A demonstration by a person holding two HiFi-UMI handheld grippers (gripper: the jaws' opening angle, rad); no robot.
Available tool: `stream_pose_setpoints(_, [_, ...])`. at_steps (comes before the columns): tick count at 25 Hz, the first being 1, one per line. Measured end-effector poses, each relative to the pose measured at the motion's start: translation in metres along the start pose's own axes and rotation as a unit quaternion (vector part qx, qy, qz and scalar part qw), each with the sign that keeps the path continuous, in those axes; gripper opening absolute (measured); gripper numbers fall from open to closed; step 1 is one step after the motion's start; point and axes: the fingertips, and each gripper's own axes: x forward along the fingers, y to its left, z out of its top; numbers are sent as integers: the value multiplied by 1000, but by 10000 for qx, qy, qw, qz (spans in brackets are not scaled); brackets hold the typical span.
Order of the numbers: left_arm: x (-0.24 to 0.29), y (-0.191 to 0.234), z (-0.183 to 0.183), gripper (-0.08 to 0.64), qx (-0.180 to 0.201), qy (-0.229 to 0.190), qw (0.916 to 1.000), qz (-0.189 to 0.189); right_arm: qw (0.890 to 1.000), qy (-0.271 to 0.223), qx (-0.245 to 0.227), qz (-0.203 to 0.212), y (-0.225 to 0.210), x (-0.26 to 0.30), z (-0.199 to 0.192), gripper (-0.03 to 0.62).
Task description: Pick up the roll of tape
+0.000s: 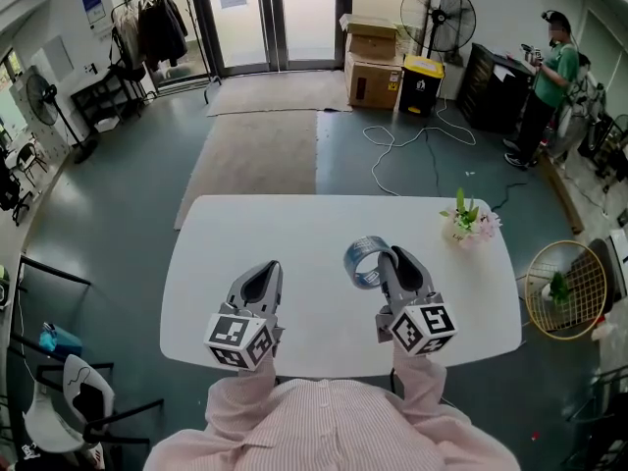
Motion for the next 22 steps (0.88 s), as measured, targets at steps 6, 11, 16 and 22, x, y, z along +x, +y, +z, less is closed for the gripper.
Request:
stream_pose_setpoints(6, [1,0,-2,2,-8,63,10000,54,10000,45,-37,-79,-5,-2,-1,91])
stream_pose_setpoints(11, [3,0,-6,2,22,155,9998,128,9998,82,-74,-148,-12,-3,-1,91])
stream_pose_setpoints(16, [4,0,-5,2,48,164,9997,166,9997,99,-70,-207,-19,-4,0,91])
stream_pose_setpoints(22, [4,0,-7,2,34,176,9996,195,9996,115,-71,-229,-20,-6,-1,91])
